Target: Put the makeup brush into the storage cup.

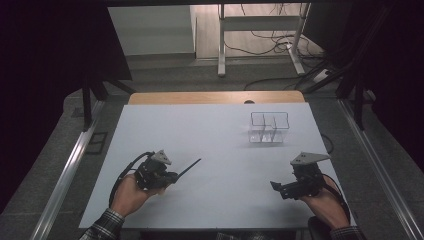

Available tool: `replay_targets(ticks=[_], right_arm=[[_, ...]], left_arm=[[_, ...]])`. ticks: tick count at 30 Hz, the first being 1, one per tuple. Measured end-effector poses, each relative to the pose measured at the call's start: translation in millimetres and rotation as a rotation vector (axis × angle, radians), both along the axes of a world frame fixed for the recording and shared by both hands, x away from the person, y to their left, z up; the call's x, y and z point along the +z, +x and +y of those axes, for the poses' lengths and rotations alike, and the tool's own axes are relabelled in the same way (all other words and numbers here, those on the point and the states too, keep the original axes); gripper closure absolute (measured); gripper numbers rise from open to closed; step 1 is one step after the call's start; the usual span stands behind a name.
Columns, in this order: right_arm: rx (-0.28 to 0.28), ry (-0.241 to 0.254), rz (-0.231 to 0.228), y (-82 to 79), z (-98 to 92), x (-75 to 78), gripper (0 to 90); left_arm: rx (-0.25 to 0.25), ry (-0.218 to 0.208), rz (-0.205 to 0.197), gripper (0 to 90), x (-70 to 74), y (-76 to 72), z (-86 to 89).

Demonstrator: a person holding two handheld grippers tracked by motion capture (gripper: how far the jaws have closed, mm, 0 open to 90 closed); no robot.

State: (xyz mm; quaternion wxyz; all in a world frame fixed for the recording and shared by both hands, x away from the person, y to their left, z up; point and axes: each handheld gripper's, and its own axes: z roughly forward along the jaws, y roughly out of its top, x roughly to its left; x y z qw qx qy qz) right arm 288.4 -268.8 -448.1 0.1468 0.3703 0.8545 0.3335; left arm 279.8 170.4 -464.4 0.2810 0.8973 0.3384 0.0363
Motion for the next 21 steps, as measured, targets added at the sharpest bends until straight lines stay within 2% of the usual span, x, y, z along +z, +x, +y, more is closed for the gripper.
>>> replay_targets(ticks=[8, 12, 17, 21], right_arm=[[0.032, -0.005, -0.005, -0.8, 7.7, 2.2, 0.0], [0.047, 0.016, -0.016, -0.5, 10.7, 4.4, 0.0], [0.063, 0.008, -0.025, -0.1, 16.2, 5.6, 0.0], [0.097, -0.005, -0.022, 0.5, 26.0, 3.8, 0.0]], left_arm=[[-0.028, -0.014, -0.006, 83.2, 2.9, -13.4, -4.8], [-0.039, -0.017, -0.003, 83.3, 3.4, -19.9, -7.7], [-0.055, -0.019, -0.001, 83.2, 3.5, -21.8, -11.4], [-0.074, -0.025, 0.001, 83.2, 2.9, -20.4, -15.8]])
